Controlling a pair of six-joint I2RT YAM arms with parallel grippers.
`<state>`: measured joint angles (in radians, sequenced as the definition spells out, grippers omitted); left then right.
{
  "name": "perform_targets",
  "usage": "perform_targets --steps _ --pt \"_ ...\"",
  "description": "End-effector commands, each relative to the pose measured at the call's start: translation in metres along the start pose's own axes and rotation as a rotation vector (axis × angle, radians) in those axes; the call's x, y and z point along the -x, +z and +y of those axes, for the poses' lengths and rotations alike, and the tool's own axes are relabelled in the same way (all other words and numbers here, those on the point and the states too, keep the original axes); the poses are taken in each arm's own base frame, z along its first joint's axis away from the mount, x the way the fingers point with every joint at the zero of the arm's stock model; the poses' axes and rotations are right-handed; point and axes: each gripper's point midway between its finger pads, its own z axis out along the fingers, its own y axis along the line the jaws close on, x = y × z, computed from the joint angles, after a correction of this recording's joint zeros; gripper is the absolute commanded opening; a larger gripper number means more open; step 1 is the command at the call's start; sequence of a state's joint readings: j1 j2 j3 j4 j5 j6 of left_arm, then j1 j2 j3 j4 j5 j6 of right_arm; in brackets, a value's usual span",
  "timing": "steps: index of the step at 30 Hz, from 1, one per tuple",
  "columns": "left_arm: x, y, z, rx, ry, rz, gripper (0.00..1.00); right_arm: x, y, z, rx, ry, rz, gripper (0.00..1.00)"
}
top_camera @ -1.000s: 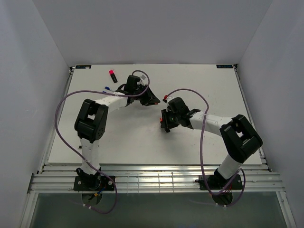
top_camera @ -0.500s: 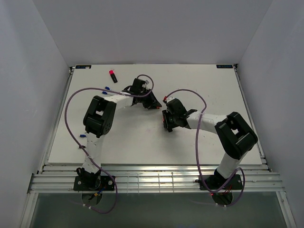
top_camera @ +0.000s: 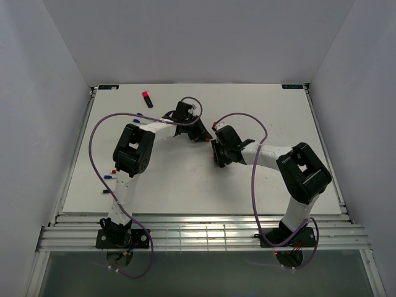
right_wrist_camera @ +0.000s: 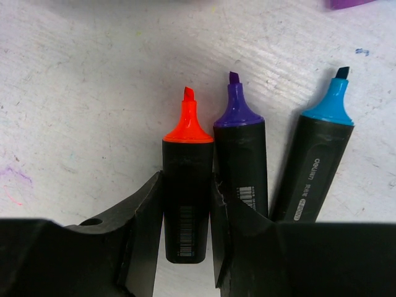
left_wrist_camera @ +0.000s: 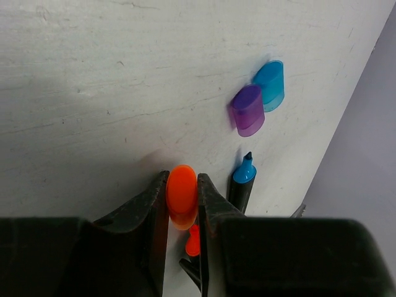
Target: Open the pen caps
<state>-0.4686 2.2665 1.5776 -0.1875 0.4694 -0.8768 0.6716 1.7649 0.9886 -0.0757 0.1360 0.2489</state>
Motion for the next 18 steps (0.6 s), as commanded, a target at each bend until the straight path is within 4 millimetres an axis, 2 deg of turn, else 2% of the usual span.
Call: perform_targets --steps 1,6,10,14,18 --pt "0.011 -0.004 -0.012 0.000 0.017 -0.028 0.29 -0.001 0.007 -0.018 -0.051 -0.012 0.022 0.14" --pt "0.013 0.002 -0.012 0.002 0.013 -0.016 0.41 0.001 0.006 -0.025 -0.064 -0.020 0.021 0.19" --pt "0.014 0.004 -0.009 0.007 0.008 -0.015 0.54 0.003 0.007 -0.021 -0.039 -0.043 0.017 0.25" --pt "0.015 0.004 -0.009 0.014 0.004 -0.019 0.58 0.003 0.009 -0.019 -0.024 -0.054 0.019 0.32" --pt "0.021 -0.006 -0.013 0.023 0.018 -0.051 0.60 0.010 0.006 -0.016 -0.007 -0.066 -0.002 0.40"
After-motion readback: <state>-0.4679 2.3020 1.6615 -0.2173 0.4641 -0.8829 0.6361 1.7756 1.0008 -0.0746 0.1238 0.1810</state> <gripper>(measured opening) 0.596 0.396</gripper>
